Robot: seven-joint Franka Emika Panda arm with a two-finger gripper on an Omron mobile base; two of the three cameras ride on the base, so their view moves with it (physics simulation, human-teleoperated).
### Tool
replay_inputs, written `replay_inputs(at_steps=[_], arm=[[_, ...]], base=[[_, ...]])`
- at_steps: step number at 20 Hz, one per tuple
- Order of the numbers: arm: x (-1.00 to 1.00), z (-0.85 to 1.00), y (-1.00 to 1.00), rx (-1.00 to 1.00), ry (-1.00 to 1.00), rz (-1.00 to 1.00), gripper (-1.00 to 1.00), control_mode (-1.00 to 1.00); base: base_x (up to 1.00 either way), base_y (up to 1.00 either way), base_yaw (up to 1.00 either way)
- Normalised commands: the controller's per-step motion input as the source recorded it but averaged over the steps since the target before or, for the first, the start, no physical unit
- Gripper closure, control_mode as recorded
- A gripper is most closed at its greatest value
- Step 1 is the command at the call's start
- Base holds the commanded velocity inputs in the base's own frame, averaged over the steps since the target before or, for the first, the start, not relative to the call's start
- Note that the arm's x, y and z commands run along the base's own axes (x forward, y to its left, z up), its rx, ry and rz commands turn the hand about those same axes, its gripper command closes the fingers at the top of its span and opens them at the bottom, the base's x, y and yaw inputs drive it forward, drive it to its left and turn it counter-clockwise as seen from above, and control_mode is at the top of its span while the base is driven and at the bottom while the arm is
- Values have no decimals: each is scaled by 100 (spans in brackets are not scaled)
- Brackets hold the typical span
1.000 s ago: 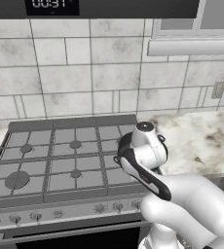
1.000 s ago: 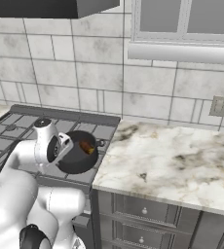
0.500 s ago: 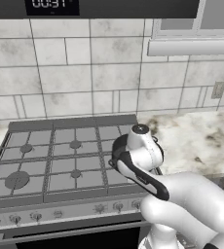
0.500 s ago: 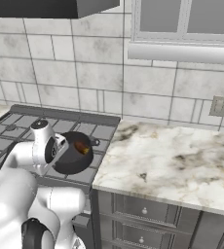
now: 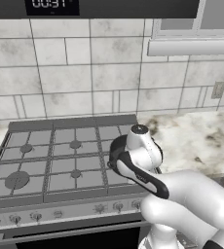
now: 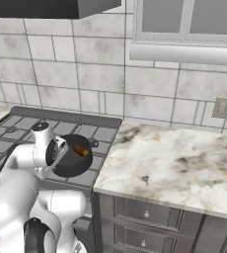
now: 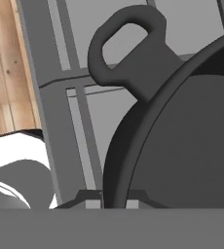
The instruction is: Turn on the sink faucet. Then move the sweet potato from the counter to the sink. Turn off the sink. Move the vegetable from the sink to the pot next to the stove. Finally move the pot to the front right burner.
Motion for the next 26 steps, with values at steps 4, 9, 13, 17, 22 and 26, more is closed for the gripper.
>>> replay_inputs(at_steps=[4,9,13,17,22,26], arm=[[0,-10,0,0,0,5,100,-100],[0,-14,0,0,1,3,100,-100],[1,-14,0,0,2,2,100,-100],[3,-14,0,0,0,2,100,-100],[6,-15,0,0,0,2,100,-100],[10,-12,0,0,0,2,100,-100]], base=[[0,0,0],[0,0,0],[0,0,0],[0,0,0],[0,0,0],[0,0,0]])
